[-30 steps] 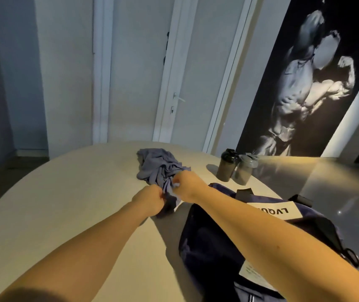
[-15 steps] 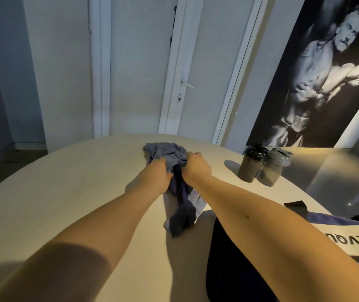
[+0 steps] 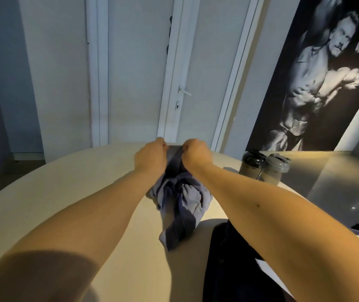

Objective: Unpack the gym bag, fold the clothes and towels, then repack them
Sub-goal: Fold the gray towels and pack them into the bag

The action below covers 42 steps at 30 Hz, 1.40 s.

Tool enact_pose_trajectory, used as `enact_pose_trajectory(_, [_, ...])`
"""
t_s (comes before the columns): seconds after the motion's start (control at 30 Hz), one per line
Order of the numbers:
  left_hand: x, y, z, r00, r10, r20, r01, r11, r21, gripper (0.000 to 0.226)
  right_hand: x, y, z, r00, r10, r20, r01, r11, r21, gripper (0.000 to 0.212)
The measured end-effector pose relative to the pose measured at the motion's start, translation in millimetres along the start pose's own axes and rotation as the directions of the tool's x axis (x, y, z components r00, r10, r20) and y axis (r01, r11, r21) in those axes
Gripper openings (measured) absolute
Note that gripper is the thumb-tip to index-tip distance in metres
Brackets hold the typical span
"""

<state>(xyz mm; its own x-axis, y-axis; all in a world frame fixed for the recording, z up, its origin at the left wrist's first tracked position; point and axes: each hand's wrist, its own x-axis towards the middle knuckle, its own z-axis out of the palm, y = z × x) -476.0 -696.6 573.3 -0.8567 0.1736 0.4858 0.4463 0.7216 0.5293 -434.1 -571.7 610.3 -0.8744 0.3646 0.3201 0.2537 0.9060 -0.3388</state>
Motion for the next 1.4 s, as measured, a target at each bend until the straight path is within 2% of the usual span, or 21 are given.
enact_pose_trajectory(0.07, [6, 14, -22, 0.999, 0.027, -0.019, -0.029, 0.994, -0.105, 0.019, 2, -9, -26, 0.996, -0.020, -0.089, 0.036, 0.983, 0.178, 0.023])
enact_pose_trajectory(0.17, [10, 29, -55, 0.997, 0.072, -0.010, -0.073, 0.973, -0.219, 0.018, 2, -23, -67, 0.967, -0.082, -0.243, 0.177, 0.900, 0.399, 0.027])
enact_pose_trajectory(0.27, [4, 49, -94, 0.993, 0.110, -0.039, -0.116, 0.968, -0.222, 0.029, -15, -45, -112, 0.938, -0.131, -0.319, 0.285, 0.817, 0.502, 0.025])
enact_pose_trajectory(0.33, [-3, 65, -121, 0.989, 0.145, -0.028, -0.147, 0.977, -0.153, 0.032, -27, -61, -141, 0.927, -0.125, -0.354, 0.315, 0.773, 0.551, 0.025])
enact_pose_trajectory(0.4, [-14, 78, -148, 0.992, 0.124, -0.020, -0.126, 0.972, -0.196, 0.031, -40, -74, -168, 0.928, -0.108, -0.358, 0.311, 0.752, 0.581, 0.025])
enact_pose_trajectory(0.5, [-30, 91, -188, 0.997, 0.067, -0.047, -0.078, 0.945, -0.318, 0.013, -63, -89, -201, 0.934, -0.102, -0.343, 0.310, 0.710, 0.632, 0.023])
enact_pose_trajectory(0.67, [-53, 117, -256, 0.996, 0.057, -0.069, -0.083, 0.875, -0.477, 0.010, -104, -105, -249, 0.918, -0.153, -0.367, 0.372, 0.655, 0.657, 0.022])
enact_pose_trajectory(0.8, [-72, 145, -297, 0.993, 0.101, -0.066, -0.121, 0.820, -0.560, 0.013, -135, -116, -280, 0.917, -0.166, -0.363, 0.382, 0.629, 0.677, 0.022])
enact_pose_trajectory(0.9, [-87, 165, -320, 0.987, 0.158, -0.034, -0.149, 0.811, -0.565, 0.024, -150, -119, -298, 0.919, -0.187, -0.347, 0.386, 0.607, 0.695, 0.018])
enact_pose_trajectory(1.0, [-99, 176, -334, 0.986, 0.166, 0.005, -0.124, 0.752, -0.647, 0.043, -167, -117, -315, 0.912, -0.210, -0.353, 0.408, 0.572, 0.712, 0.019])
enact_pose_trajectory(1.07, [-104, 182, -345, 0.983, 0.183, 0.008, -0.137, 0.764, -0.631, 0.058, -176, -116, -325, 0.905, -0.225, -0.360, 0.424, 0.540, 0.727, 0.020])
enact_pose_trajectory(1.13, [-109, 188, -355, 0.975, 0.219, 0.023, -0.161, 0.779, -0.606, 0.063, -183, -115, -333, 0.910, -0.215, -0.354, 0.414, 0.522, 0.746, 0.019])
enact_pose_trajectory(1.27, [-119, 198, -364, 0.978, 0.208, -0.018, -0.182, 0.805, -0.565, 0.059, -189, -116, -341, 0.931, -0.196, -0.308, 0.365, 0.440, 0.821, 0.014])
enact_pose_trajectory(1.4, [-125, 199, -363, 0.984, 0.162, -0.068, -0.172, 0.814, -0.554, 0.039, -195, -114, -342, 0.933, -0.219, -0.285, 0.357, 0.474, 0.805, 0.012])
